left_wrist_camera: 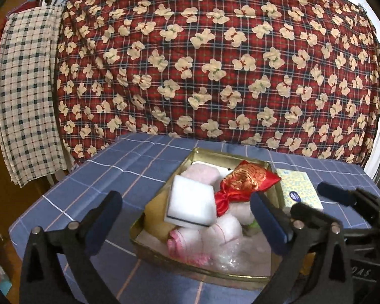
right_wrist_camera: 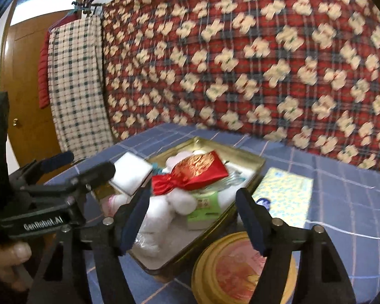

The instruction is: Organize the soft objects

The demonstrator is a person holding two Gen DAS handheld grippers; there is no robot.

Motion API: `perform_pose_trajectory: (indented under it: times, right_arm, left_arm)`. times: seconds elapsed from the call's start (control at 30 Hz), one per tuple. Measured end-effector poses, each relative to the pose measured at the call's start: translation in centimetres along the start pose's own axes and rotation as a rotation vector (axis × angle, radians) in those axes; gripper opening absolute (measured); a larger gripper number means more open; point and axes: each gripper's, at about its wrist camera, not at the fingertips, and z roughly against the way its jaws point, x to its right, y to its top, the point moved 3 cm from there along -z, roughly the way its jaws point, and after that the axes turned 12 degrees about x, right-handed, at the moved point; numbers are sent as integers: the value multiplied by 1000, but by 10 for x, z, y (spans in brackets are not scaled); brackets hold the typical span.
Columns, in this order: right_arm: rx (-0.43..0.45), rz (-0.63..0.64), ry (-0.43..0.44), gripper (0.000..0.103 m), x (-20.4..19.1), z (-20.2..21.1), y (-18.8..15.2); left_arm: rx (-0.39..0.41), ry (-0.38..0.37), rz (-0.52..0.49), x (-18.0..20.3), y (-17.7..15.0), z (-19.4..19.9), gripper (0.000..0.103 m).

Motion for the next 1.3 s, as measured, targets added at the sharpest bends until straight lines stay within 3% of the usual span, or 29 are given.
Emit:
perform_pose_trajectory:
  times: [0.67,1.3]
  right_arm:
    - [53,-1,-20,75,-1,14,6]
    - [47,-15,-12,76,-2,13,4]
  left_arm:
    - [27,14,8,-1,1,14,102]
    - [9,10,12,-5,1,13,102]
